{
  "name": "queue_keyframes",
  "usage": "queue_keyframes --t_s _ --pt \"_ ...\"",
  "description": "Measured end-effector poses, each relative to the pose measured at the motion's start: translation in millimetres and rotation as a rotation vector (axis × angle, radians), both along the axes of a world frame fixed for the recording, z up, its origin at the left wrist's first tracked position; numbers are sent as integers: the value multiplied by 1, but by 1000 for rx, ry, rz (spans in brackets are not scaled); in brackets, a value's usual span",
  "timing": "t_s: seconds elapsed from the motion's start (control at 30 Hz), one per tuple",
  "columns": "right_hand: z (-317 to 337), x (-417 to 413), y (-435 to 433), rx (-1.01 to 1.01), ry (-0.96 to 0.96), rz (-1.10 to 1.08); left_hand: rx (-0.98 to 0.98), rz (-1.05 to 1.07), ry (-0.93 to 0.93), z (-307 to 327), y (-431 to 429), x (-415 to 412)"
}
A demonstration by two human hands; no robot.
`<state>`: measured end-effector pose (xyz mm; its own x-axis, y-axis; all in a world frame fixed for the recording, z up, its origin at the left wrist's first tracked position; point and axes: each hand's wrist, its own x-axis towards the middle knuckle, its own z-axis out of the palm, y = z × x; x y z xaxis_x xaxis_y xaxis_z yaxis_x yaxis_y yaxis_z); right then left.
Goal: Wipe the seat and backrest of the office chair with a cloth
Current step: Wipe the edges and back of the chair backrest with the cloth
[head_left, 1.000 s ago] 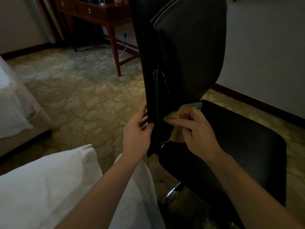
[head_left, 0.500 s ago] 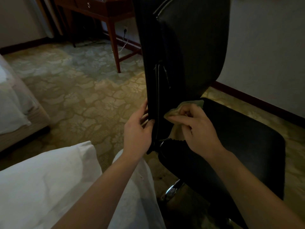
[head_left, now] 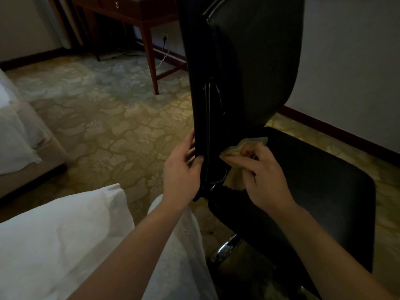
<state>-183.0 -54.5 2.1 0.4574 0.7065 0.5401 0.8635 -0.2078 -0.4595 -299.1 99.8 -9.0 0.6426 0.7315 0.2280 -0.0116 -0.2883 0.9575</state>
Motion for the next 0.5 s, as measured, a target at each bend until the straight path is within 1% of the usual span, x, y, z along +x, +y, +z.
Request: queue_keyframes --t_s 0.13,0.27,0.33,0.5 --pt "-14 4 1 -31 38 11 -2 -6 1 -2 1 0" --pt "-38 7 -7 -130 73 19 3 -8 22 -4 4 1" --pt "-42 3 -12 -148 87 14 3 -8 15 -4 3 0" --pt "-10 -4 -6 34 51 -2 4 18 -3 0 -1 0"
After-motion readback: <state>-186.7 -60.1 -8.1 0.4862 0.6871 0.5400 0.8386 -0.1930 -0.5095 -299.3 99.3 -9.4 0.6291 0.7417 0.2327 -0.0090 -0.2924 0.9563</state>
